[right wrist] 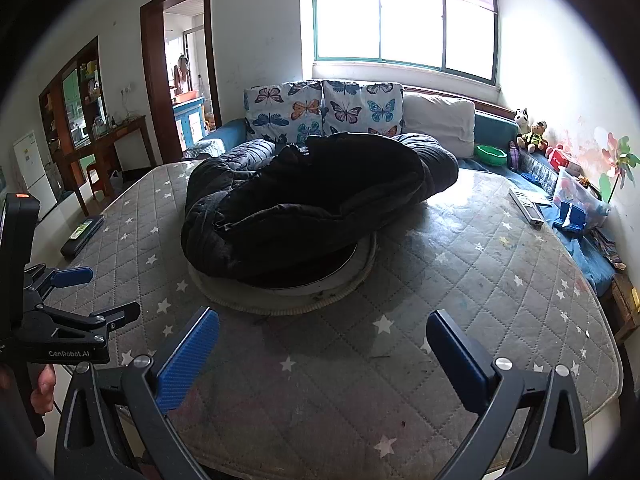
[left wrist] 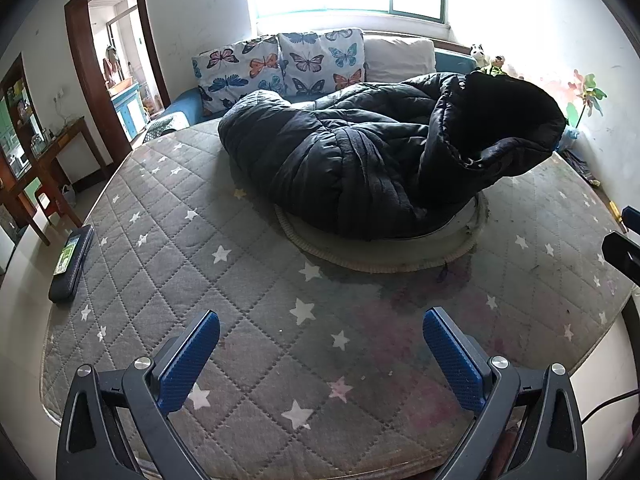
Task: Fold large clothes
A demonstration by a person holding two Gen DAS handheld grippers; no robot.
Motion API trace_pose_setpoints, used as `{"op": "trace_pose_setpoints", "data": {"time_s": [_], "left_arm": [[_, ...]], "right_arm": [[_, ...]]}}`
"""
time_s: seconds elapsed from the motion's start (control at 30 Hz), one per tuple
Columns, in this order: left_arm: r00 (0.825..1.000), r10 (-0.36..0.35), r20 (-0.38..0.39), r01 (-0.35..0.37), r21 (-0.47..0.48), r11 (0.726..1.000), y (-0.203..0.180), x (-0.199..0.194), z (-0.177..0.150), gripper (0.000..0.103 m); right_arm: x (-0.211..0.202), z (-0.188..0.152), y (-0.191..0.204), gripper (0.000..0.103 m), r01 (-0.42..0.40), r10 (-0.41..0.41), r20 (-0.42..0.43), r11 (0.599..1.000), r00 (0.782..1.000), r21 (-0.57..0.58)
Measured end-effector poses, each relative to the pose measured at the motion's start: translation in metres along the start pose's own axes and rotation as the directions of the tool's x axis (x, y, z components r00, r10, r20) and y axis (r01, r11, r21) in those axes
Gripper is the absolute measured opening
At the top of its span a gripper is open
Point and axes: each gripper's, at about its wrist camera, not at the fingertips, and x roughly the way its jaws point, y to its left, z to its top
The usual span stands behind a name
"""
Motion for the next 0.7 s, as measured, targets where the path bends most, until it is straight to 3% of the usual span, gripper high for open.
{"op": "trace_pose_setpoints", "data": {"time_s": [0.47, 0.7], "left_arm": [[1.0, 0.013, -0.008, -0.013, 0.004, 1.0, 0.005, 0.009, 0.011, 0.103], [1.0, 0.028, 0.003, -0.028, -0.026, 0.999, 0.026, 0.014, 0.029, 0.103]], "right_arm": [[0.008, 0.0, -0.003, 0.103, -0.007, 0.007, -0.006, 1.0, 1.0, 0.004], [0.02, 0.01, -0.01, 0.103, -0.008, 0.008, -0.006, 1.0, 1.0, -0.013]]}}
